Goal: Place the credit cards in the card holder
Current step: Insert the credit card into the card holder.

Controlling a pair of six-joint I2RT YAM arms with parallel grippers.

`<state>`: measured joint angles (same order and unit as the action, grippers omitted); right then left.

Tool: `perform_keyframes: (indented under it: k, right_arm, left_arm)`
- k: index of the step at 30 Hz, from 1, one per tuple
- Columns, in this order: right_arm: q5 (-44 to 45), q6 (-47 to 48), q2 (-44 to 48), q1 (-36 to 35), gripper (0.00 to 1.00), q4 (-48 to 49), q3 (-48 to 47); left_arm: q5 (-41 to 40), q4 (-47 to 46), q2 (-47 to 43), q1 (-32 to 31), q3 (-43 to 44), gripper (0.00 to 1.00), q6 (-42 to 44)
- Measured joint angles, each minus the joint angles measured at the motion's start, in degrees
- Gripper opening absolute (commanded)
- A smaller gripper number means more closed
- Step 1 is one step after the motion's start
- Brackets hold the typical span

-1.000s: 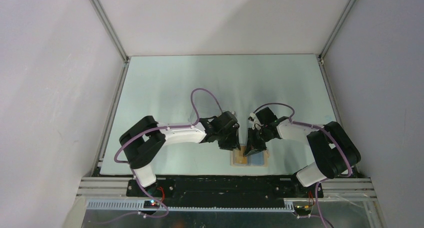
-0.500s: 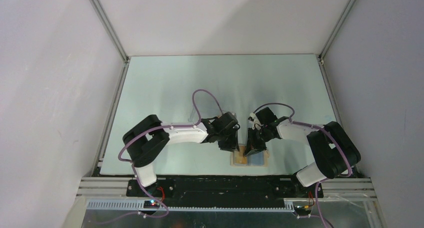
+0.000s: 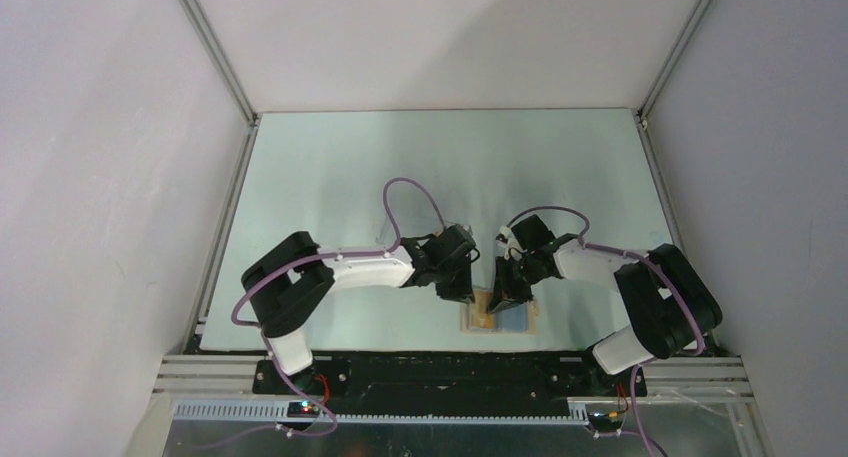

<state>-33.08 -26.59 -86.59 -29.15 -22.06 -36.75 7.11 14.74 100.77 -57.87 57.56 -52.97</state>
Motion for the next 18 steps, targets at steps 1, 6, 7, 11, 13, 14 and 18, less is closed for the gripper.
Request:
perform_keyframes:
  k: [1, 6, 7, 11, 13, 14, 18]
  right_arm:
    - [0.02, -0.15, 0.15, 0.0, 0.0, -0.02, 0.0]
    - [0.09, -0.48, 2.34, 0.0, 0.04, -0.33, 0.37]
    - [0.02, -0.59, 2.97, 0.04, 0.04, -0.35, 0.37]
    - [-0.74, -0.83, 7.34, 1.44, 0.07, -0.79, 0.37]
    - [-1.11, -0.83, 10.14, 3.06, 0.11, -1.25, 0.35]
    - [-1.18, -0.81, 11.37, 3.87, 0.13, -1.51, 0.35]
    - [-1.46, -0.63, 16.63, 8.33, 0.18, -3.34, 0.35]
  left_arm:
    - [-0.04, 0.0, -0.22, -0.04, 0.0, 0.17, 0.0]
    - [0.13, -0.13, -0.52, -0.46, 0.81, 0.17, 0.02]
    - [0.22, -0.24, -0.52, -0.59, 0.98, 0.17, 0.02]
    - [0.61, -0.55, -0.52, -1.16, 1.16, 0.17, 0.0]
    - [0.72, -0.55, -0.52, -1.29, 1.2, 0.19, 0.0]
    - [0.81, -0.48, -0.52, -1.29, 1.29, 0.22, 0.0]
    - [1.4, -0.44, -0.52, -1.42, 3.08, 0.36, -0.02]
